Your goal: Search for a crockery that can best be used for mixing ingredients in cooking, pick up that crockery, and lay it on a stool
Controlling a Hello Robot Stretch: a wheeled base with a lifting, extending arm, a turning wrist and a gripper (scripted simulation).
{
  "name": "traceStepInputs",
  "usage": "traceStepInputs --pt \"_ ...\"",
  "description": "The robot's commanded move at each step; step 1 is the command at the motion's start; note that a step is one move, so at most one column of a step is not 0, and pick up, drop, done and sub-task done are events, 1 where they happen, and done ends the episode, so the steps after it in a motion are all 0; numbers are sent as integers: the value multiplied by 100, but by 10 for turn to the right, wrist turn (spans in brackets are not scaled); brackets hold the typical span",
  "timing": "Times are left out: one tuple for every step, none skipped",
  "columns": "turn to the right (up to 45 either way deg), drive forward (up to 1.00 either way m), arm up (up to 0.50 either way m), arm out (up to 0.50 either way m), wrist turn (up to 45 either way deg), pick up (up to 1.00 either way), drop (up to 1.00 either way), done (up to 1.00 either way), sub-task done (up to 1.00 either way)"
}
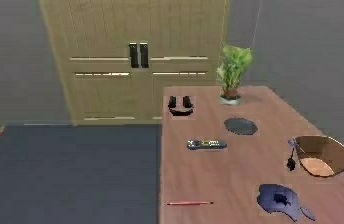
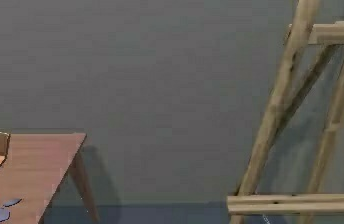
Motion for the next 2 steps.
traceStepInputs --pt "450 0 0 0 0 0 0 0 0" --pt "240 0 0 0 0 0 0 0 0"
